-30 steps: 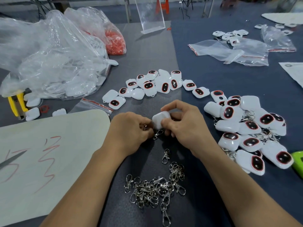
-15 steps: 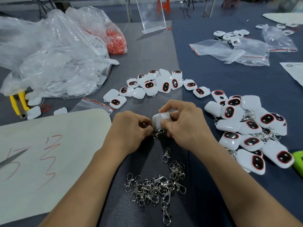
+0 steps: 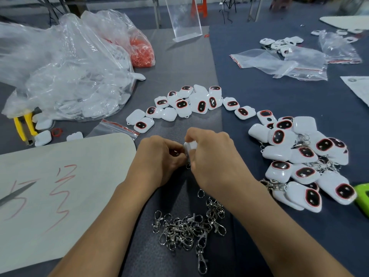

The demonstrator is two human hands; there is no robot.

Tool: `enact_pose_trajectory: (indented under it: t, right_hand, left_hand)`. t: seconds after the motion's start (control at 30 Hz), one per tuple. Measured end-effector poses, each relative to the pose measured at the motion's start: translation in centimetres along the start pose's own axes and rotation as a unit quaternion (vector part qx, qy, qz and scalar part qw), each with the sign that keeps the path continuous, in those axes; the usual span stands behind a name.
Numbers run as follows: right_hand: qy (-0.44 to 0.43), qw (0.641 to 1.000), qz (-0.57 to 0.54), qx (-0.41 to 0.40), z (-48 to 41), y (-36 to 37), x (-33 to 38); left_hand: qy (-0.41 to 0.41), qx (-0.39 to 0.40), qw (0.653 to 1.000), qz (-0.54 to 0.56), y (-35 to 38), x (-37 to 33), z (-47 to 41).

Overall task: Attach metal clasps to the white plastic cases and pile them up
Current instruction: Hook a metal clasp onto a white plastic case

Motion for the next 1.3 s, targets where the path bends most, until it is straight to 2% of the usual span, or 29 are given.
enact_pose_trajectory:
  t: [0.2,0.43,0.57,0.83,1.3]
  right_hand:
    - [-0.011,0.999,0.028,0.035,0.3,0.7,0.9]
    - [0.092,0.990,-0.080,-0.072,0.5,0.7,-3.0]
    - [0.104,0.976,-0.135,-0.138,0.4,0.4,-4.3]
    - [0.091,0.977,-0.164,-0.101,0.0,1.1,-4.3]
    - [0.069,0.987,-0.135,-0.047,-0.6,0.7,-3.9]
  left_hand:
    - [0.003,-0.005,1.000,0.001,-0.2,-0.3,0.1]
    - [0.002,-0.006,1.000,0.024,-0.2,-0.1,-0.4]
    - [0.005,0.000,1.000,0.008,-0.2,0.0,-0.6]
    - [0.024,0.014,1.000,0.009,-0.3,-0.2,-0.3]
    - [-0.011,0.011,1.000,-0.012,-0.1,-0.3,0.1]
Point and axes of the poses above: each hand's wrist, its own z-axis away from the middle knuckle, its own y-axis out of the palm, x = y × z, the point moved 4 cm from there along -z, towards the middle knuckle, and after that the axes turned 14 degrees about -y, right-handed, at the moved point
